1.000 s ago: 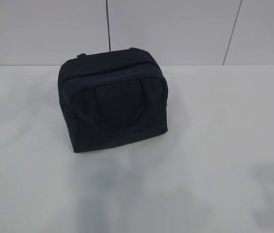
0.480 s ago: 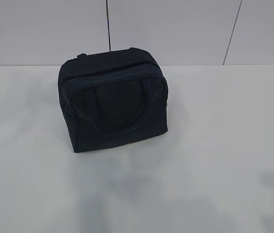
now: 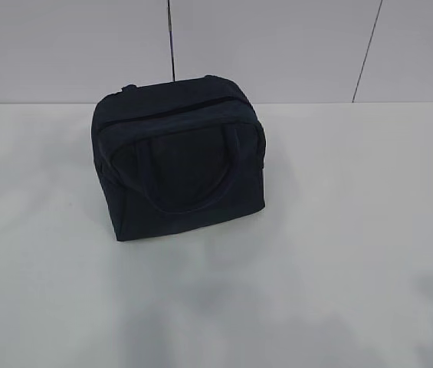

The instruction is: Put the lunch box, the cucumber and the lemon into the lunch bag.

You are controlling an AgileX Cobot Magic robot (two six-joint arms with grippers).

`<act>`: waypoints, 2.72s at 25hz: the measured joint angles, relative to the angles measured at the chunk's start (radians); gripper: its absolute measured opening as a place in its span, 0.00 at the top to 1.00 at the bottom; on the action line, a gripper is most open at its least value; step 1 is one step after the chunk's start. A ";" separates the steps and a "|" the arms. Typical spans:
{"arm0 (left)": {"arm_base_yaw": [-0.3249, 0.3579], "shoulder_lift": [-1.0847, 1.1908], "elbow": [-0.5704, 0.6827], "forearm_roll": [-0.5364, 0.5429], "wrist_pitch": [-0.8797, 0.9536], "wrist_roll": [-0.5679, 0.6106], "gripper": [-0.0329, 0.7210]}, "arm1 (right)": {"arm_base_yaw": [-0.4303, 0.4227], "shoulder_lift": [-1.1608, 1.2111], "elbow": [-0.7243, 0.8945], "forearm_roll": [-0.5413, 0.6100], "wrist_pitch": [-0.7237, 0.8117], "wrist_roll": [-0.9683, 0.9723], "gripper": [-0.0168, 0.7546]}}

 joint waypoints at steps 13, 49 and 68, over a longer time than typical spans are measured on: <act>0.000 0.000 0.000 -0.005 0.000 0.000 0.48 | 0.000 0.000 0.000 0.000 0.000 0.000 0.52; 0.000 -0.020 0.166 0.430 0.214 -0.362 0.51 | 0.000 0.000 0.000 0.000 0.000 0.002 0.52; 0.000 -0.125 0.166 1.445 0.301 -1.250 0.51 | 0.000 0.000 0.000 0.000 0.000 0.002 0.52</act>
